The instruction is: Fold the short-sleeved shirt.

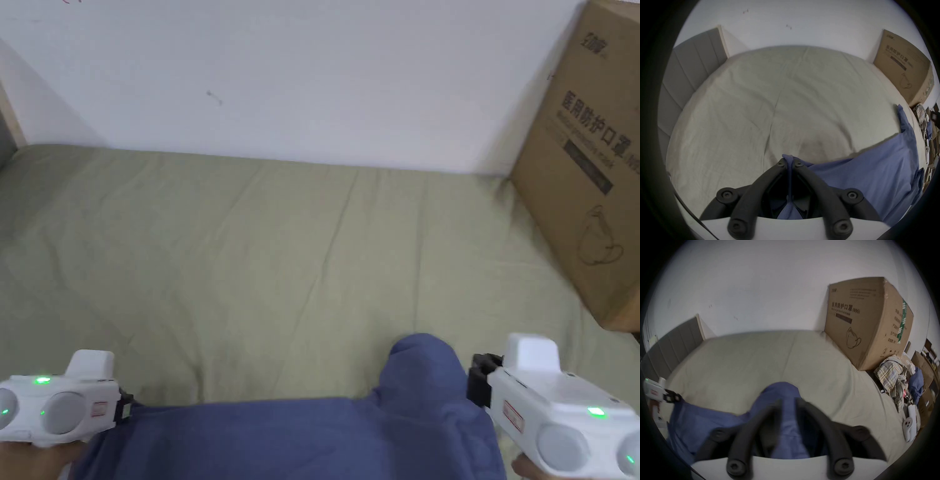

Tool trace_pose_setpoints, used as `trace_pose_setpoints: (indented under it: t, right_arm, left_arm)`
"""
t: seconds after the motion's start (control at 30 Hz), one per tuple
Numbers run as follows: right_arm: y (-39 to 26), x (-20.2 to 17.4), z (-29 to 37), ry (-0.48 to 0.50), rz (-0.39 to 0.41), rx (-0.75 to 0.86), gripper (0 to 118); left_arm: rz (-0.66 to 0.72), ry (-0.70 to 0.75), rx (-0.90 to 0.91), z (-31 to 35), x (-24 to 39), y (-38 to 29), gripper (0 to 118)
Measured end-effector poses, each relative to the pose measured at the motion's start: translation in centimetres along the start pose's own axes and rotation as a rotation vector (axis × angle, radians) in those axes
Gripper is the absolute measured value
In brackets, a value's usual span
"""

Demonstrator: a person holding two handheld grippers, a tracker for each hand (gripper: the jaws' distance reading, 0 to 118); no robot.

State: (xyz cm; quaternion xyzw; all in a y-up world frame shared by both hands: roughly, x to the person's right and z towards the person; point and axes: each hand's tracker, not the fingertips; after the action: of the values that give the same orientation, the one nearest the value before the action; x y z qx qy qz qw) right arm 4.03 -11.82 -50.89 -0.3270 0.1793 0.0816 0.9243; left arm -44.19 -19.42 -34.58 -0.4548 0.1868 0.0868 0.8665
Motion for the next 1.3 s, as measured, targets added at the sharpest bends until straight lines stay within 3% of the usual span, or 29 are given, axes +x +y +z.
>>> trace_pose_setpoints:
  t: [0.03,0.07,0.1,0.27,0.33,0.43,0.5,0.57,0.73,1.0,1.3]
  right_arm:
    - [0.1,0.3,-1.5,-0.019,0.018,-0.041,39]
    - [0.2,0.6,-3.1,-0.022,0.032,-0.08,73]
    - [0.2,1.0,-4.6,-0.009,0.022,-0.13,89]
    - [-1.0,2.6,-11.8,-0.028,-0.01,-0.316,93]
    - [-2.0,2.9,-14.3,-0.043,0.024,-0.386,90]
    - [-3.3,2.2,-15.1,-0.039,0.004,-0.433,66]
    - [-3.6,2.1,-14.4,-0.001,-0.067,-0.389,40]
    - [-3.6,0.9,-12.2,-0.024,-0.053,-0.374,2]
    - [-3.2,1.4,-8.5,0.006,-0.043,-0.273,2]
    - [-2.7,2.3,6.0,0.148,-0.093,-0.075,2]
    - [-8.5,2.8,18.2,0.227,-0.123,-0.003,2]
  left_arm:
    - [0.012,-0.007,0.03,1.0,-0.1,0.1,2]
    - [0.03,-0.025,0.051,1.9,-0.2,0.1,2]
    - [0.031,-0.04,0.063,2.9,-0.3,0.2,2]
    - [0.022,-0.046,0.094,6.3,-0.4,0.7,2]
    - [0.029,-0.049,0.094,6.9,-0.7,0.8,2]
    - [0.044,-0.055,0.093,7.3,-1.0,0.6,2]
    - [0.052,-0.052,0.082,7.2,-1.2,0.4,2]
    - [0.062,-0.052,0.074,7.3,-1.2,-0.1,2]
    - [0.097,-0.052,0.067,7.2,-2.0,-1.3,2]
    - [0.163,-0.042,0.075,10.4,-3.8,-4.0,2]
    - [0.189,-0.056,0.086,15.8,-5.9,-11.0,2]
